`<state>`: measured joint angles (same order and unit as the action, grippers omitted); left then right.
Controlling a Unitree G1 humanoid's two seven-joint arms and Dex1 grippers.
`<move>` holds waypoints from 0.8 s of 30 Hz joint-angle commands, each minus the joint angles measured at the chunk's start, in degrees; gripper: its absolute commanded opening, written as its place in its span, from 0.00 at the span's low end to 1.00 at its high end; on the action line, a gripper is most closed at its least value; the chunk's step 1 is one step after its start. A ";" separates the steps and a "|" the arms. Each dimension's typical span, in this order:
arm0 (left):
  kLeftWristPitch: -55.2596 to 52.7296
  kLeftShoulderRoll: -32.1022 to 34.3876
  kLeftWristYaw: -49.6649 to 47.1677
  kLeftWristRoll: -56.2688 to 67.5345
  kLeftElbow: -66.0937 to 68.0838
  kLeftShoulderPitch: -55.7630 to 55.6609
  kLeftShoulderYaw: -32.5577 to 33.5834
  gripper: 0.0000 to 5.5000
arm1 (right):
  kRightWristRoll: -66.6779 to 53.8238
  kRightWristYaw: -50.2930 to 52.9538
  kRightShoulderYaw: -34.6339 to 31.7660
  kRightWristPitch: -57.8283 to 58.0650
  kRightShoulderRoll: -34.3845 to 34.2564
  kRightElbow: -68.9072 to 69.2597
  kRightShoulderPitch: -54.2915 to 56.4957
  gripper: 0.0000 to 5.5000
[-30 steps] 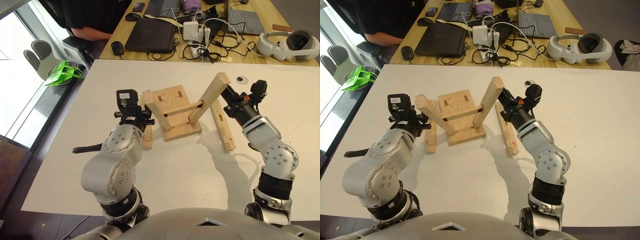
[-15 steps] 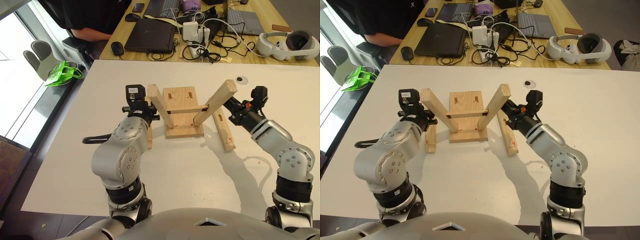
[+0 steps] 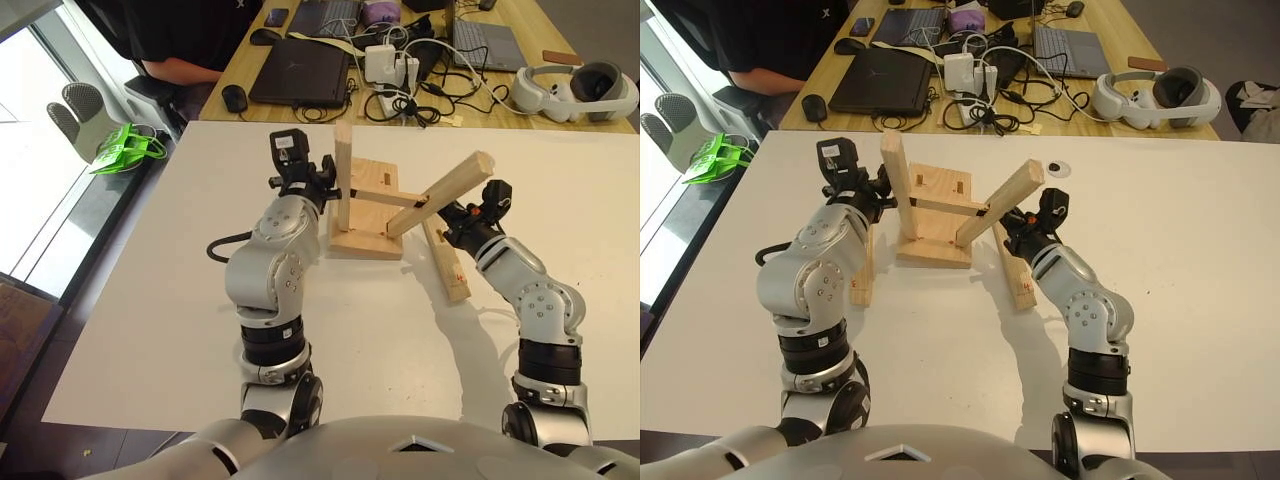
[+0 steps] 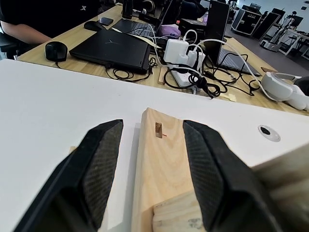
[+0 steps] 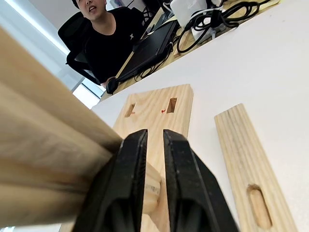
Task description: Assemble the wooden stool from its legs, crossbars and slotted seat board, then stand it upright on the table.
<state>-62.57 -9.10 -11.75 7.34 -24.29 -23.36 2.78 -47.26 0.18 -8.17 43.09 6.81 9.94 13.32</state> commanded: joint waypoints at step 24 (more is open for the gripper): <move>-7.25 2.55 4.26 3.00 -8.79 6.84 -0.21 0.42 | 5.44 -31.69 3.73 12.81 37.42 22.10 -10.26 0.32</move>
<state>-69.34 -4.74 -7.58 10.06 -33.12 -17.12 2.54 -41.65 -31.84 -4.76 55.45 44.78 30.86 2.68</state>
